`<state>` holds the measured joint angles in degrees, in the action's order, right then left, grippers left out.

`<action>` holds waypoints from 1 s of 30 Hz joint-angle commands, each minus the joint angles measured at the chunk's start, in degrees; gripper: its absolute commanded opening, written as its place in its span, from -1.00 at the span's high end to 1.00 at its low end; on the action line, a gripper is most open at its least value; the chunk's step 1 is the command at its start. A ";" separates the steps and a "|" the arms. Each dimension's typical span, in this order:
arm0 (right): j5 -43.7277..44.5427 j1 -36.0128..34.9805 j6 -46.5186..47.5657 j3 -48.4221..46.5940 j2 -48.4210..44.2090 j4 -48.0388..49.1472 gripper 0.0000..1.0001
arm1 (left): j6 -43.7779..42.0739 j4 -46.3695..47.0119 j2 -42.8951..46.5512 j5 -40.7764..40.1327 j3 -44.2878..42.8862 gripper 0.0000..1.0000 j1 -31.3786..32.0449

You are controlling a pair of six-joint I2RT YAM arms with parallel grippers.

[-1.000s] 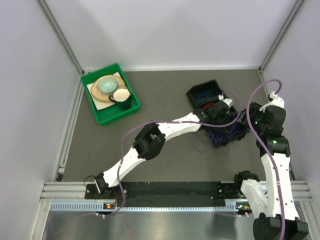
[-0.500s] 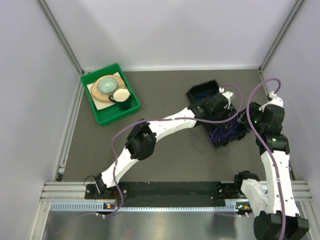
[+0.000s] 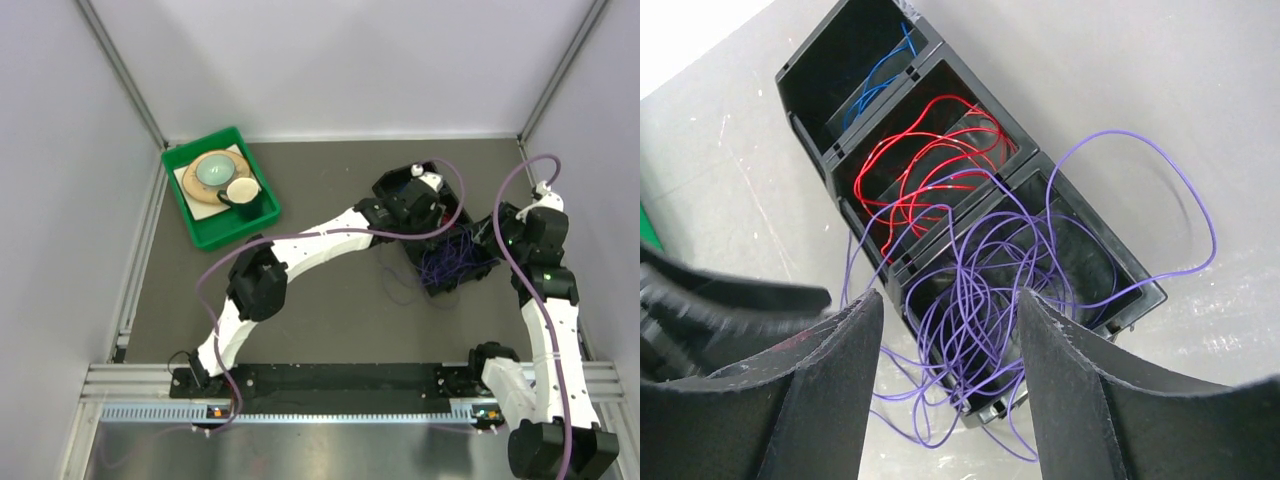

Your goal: Untangle the cables

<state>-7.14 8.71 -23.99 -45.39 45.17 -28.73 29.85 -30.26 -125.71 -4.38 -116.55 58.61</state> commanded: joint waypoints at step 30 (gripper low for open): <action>-2.44 0.69 -0.71 -0.32 0.01 2.89 -0.12 | 8.03 9.95 -2.27 18.80 10.73 0.77 -9.04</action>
<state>-8.97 8.71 -24.16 -45.39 45.19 -28.38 37.50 -23.81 -131.15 13.10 -107.44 49.34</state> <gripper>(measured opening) 0.561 0.325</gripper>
